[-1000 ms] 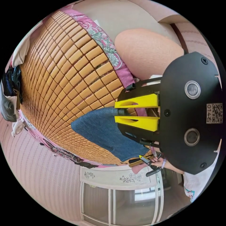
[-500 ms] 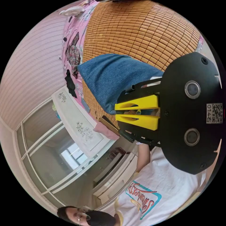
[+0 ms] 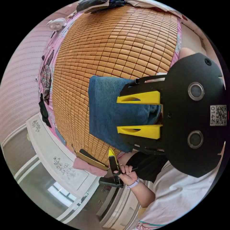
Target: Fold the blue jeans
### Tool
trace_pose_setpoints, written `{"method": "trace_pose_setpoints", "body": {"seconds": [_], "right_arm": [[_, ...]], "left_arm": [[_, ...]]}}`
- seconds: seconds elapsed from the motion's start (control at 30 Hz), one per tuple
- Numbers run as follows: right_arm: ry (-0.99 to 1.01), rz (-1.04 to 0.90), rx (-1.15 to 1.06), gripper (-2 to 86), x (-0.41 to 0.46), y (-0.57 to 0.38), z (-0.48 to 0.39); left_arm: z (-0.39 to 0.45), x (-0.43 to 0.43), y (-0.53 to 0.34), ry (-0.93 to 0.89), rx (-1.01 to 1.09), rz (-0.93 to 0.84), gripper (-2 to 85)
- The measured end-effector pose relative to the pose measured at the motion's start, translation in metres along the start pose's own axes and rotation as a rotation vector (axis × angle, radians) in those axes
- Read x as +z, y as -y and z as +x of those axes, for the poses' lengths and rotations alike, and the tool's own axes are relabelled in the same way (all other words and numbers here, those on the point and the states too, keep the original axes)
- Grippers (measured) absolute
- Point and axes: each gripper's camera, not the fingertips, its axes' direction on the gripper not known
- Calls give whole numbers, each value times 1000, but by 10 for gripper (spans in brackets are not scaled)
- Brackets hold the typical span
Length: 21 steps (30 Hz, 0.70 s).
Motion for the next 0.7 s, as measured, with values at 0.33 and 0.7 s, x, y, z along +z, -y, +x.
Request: {"method": "trace_pose_setpoints", "body": {"seconds": [0.33, 0.7], "right_arm": [[40, -39, 312, 137, 52, -37, 92], [239, -221, 290, 110, 71, -72, 108]], "left_arm": [[3, 42, 9, 82, 4, -237, 135], [-5, 43, -19, -16, -19, -392, 80]]}}
